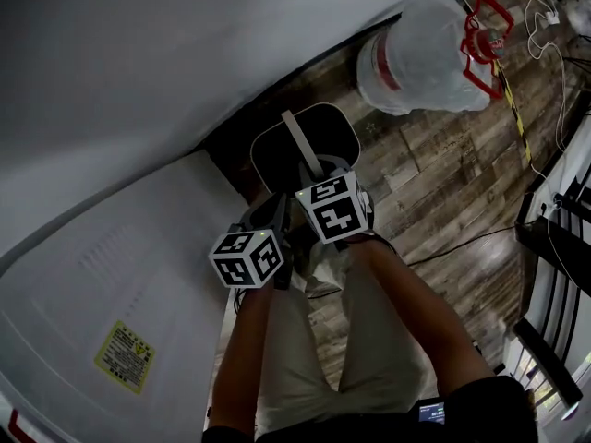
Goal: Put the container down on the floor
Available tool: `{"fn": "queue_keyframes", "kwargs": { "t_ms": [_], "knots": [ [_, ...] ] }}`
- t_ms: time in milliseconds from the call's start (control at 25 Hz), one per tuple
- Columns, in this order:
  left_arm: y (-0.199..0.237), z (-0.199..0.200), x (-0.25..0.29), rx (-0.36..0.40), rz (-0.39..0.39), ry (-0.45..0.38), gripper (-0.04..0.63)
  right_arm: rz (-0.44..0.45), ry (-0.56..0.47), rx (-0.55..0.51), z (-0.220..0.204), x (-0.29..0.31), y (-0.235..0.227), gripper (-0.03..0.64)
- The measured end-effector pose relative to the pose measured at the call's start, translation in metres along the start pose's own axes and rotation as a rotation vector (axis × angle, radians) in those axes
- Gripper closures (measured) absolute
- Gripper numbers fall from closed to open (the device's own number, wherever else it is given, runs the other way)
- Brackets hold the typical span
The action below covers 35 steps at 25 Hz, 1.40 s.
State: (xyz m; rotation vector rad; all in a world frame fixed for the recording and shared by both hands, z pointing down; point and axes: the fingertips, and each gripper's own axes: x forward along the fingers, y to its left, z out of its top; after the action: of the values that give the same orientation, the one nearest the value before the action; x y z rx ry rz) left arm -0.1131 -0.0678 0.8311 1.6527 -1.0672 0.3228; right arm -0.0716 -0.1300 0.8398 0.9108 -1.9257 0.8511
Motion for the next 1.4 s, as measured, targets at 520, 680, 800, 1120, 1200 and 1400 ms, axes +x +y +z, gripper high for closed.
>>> {"fn": "queue_keyframes", "kwargs": {
  "t_ms": [520, 680, 800, 1120, 1200, 1400],
  "knots": [
    [0.032, 0.006, 0.008, -0.036, 0.041, -0.040, 0.577, 0.037, -0.024, -0.057, 0.019, 0.044, 0.007, 0.586],
    [0.037, 0.001, 0.009, -0.040, 0.046, -0.035, 0.577, 0.037, -0.026, -0.080, 0.017, 0.054, 0.009, 0.586],
    [0.039, -0.001, 0.010, -0.054, 0.048, -0.037, 0.577, 0.045, -0.038, -0.092, 0.017, 0.059, 0.011, 0.586],
    [0.039, -0.009, 0.012, -0.054, 0.047, -0.020, 0.577, 0.062, -0.041, -0.074, 0.014, 0.061, 0.012, 0.585],
    [0.037, -0.010, 0.014, -0.055, 0.042, -0.016, 0.577, 0.067, -0.039, -0.037, 0.011, 0.061, 0.009, 0.586],
    [0.033, -0.015, 0.018, -0.046, 0.032, 0.005, 0.577, 0.052, -0.036, -0.011, 0.008, 0.059, 0.001, 0.586]
  ]
}}
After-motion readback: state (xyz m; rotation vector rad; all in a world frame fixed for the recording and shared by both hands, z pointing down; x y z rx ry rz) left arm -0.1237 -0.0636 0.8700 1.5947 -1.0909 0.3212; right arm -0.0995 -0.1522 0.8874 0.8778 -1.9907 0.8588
